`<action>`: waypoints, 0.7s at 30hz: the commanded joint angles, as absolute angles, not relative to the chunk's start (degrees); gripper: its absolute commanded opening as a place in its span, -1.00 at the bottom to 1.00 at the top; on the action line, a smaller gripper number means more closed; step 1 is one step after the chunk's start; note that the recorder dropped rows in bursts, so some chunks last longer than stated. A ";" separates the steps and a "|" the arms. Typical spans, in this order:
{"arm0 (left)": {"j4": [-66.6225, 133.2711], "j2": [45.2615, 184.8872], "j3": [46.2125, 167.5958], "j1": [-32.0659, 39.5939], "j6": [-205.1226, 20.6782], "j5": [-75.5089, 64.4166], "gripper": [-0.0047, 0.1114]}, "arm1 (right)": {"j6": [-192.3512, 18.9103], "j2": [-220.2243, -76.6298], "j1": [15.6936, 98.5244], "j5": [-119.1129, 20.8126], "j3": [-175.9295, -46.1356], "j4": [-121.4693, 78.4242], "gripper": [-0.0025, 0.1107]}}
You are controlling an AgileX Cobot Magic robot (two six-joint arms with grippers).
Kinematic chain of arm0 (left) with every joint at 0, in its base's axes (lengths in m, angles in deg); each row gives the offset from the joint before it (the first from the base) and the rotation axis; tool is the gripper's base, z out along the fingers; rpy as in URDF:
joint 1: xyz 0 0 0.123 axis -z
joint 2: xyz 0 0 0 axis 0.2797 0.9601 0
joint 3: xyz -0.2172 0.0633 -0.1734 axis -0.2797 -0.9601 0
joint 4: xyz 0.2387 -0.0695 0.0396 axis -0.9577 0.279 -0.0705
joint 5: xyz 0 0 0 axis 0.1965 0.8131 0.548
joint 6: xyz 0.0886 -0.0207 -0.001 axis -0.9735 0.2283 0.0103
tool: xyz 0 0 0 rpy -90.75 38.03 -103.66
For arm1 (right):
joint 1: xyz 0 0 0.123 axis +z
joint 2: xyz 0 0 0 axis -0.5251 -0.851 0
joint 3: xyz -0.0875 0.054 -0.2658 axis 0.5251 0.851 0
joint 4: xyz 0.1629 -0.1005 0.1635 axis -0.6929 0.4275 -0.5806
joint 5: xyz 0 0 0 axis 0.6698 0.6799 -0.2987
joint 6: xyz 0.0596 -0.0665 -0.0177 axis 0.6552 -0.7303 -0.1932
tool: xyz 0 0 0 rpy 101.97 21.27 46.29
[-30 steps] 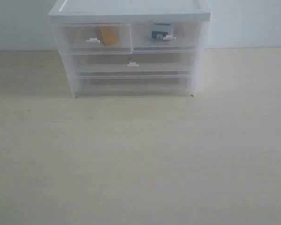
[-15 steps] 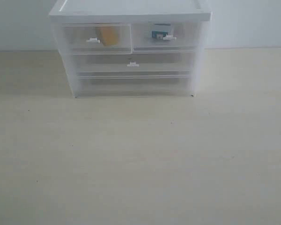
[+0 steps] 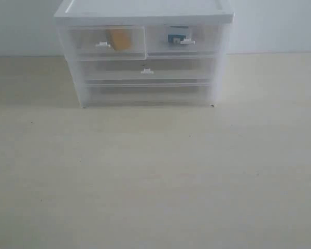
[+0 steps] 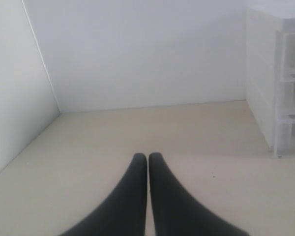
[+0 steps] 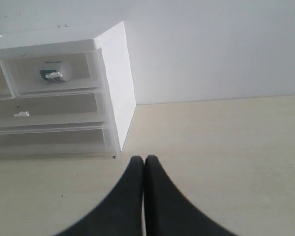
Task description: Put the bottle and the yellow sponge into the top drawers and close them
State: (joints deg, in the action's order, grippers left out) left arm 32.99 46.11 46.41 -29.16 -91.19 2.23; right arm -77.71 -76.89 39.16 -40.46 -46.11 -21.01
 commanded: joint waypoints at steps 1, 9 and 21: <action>32.67 46.33 46.21 -29.01 -90.92 3.27 -0.85 | -77.76 -76.63 39.01 -40.34 -46.14 -21.06 -0.96; 36.09 46.33 46.21 -29.01 -88.23 5.72 -0.85 | -77.76 -76.63 39.01 -40.34 -46.14 -21.06 -0.96; 35.95 46.33 46.21 -29.01 -87.12 6.00 -0.85 | -77.62 -76.63 39.01 -40.34 -46.14 -21.06 -0.96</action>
